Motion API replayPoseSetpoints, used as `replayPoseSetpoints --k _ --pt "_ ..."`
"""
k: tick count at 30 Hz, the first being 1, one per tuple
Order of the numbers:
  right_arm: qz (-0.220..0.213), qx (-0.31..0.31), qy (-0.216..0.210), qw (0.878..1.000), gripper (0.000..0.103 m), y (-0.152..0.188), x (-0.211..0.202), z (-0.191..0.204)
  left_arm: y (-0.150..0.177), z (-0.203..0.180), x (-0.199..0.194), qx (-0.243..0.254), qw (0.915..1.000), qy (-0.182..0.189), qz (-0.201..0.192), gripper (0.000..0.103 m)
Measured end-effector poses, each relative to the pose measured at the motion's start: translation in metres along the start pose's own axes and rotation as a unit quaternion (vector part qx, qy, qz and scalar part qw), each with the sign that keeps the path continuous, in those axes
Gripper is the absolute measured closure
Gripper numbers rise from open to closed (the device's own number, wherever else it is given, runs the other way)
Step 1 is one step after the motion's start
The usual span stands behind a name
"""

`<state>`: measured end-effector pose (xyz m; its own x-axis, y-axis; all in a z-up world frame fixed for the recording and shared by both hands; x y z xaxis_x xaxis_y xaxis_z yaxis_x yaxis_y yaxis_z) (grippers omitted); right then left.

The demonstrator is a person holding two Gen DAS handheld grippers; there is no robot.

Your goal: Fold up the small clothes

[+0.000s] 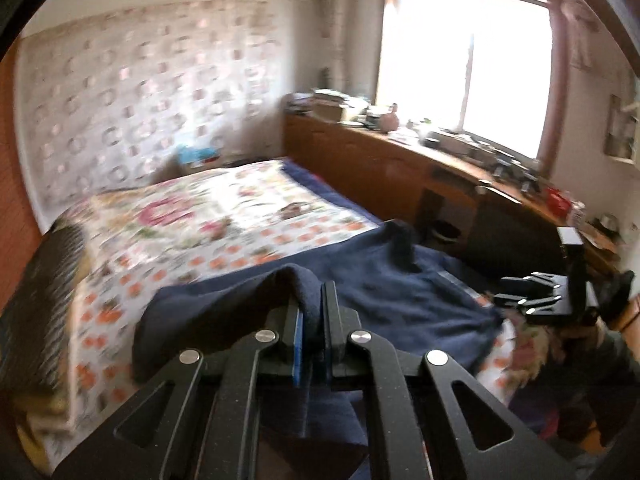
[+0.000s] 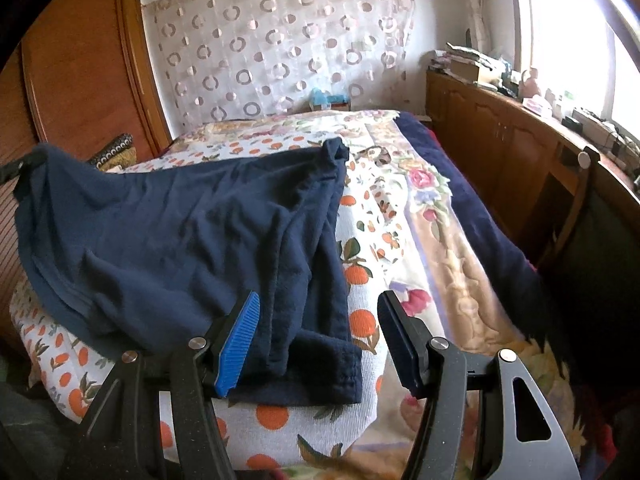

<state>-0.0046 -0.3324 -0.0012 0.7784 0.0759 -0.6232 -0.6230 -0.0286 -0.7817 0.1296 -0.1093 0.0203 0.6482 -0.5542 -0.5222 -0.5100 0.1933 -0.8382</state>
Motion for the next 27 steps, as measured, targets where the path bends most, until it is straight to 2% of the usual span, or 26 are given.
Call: replayPoseSetpoints --k 8,14,15,17,18,24,25,27 --pt "-0.022 0.006 0.005 1.0 0.04 0.002 -0.008 -0.003 -0.034 -0.067 0.039 0.054 0.9961 0.068 0.018 0.095" --pt "-0.024 0.009 0.005 1.0 0.04 0.005 -0.006 -0.006 -0.048 -0.104 0.055 0.079 0.9932 0.082 0.024 0.095" --pt "-0.023 0.01 0.005 1.0 0.04 0.006 -0.005 -0.005 -0.047 -0.105 0.058 0.076 0.9931 0.083 0.032 0.09" --pt "-0.022 0.009 0.003 1.0 0.04 0.005 -0.003 -0.004 -0.042 -0.107 0.062 0.076 0.9921 0.094 0.034 0.07" --pt "-0.021 0.008 0.001 1.0 0.04 0.005 -0.002 -0.002 -0.039 -0.106 0.06 0.076 0.9923 0.093 0.03 0.056" --pt "-0.021 -0.002 -0.003 1.0 0.04 0.001 0.0 0.005 -0.025 -0.097 0.057 0.076 0.9944 0.065 0.033 0.044" --pt "-0.021 -0.004 -0.004 1.0 0.04 0.0 0.001 0.007 -0.021 -0.093 0.055 0.074 0.995 0.059 0.032 0.036" --pt "-0.021 -0.006 -0.006 1.0 0.04 -0.002 0.005 0.011 -0.014 -0.083 0.049 0.07 0.996 0.048 0.03 0.029"
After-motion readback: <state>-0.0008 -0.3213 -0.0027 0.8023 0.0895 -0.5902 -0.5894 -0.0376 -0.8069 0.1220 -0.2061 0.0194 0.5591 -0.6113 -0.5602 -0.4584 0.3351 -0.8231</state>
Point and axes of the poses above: each gripper's, at about its wrist camera, not at the fingertips, and x roughly the way its jaws point, z to its left, y to its underside, the point moved 3 cm from there along x, roughly the way its jaws point, and after that the axes turned 6 degrees about y, right-handed, at the moved point
